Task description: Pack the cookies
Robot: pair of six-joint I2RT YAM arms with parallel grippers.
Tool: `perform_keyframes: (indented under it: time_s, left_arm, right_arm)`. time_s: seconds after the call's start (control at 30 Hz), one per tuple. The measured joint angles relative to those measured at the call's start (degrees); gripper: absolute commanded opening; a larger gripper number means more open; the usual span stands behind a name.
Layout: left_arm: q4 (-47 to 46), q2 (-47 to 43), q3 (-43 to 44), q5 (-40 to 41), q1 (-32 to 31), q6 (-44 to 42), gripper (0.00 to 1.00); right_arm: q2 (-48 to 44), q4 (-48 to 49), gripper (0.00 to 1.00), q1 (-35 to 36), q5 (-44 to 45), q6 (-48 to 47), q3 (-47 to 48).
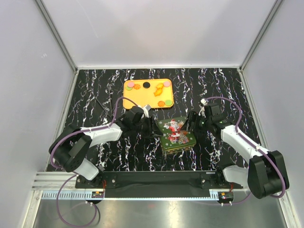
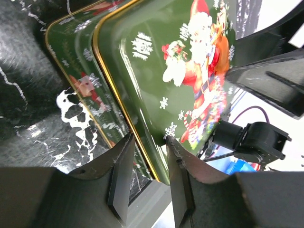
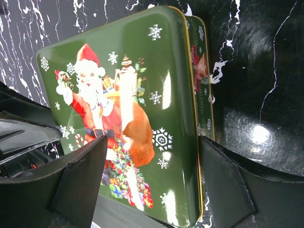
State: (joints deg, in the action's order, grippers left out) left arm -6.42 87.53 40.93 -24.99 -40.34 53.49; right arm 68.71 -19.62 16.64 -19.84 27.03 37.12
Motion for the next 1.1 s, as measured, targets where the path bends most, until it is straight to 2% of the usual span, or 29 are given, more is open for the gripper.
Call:
perform_keyframes:
  time_s: [0.53,0.9,1.1]
  left_arm:
    - [0.8,0.0,0.0,1.2,0.0,-1.2,0.38]
    - [1.6,-0.6,-0.2,3.5,-0.2,-1.1,0.43]
    - [2.6,-1.0,-0.3,4.7,-0.3,-1.1,0.54]
  right_arm:
    - [0.5,0.2,0.83,1.1,0.5,0.0,0.2]
    - [1.4,0.4,0.83,2.4,1.4,-0.2,0.6]
    - [1.7,0.4,0.83,2.9,1.5,-0.2,0.8]
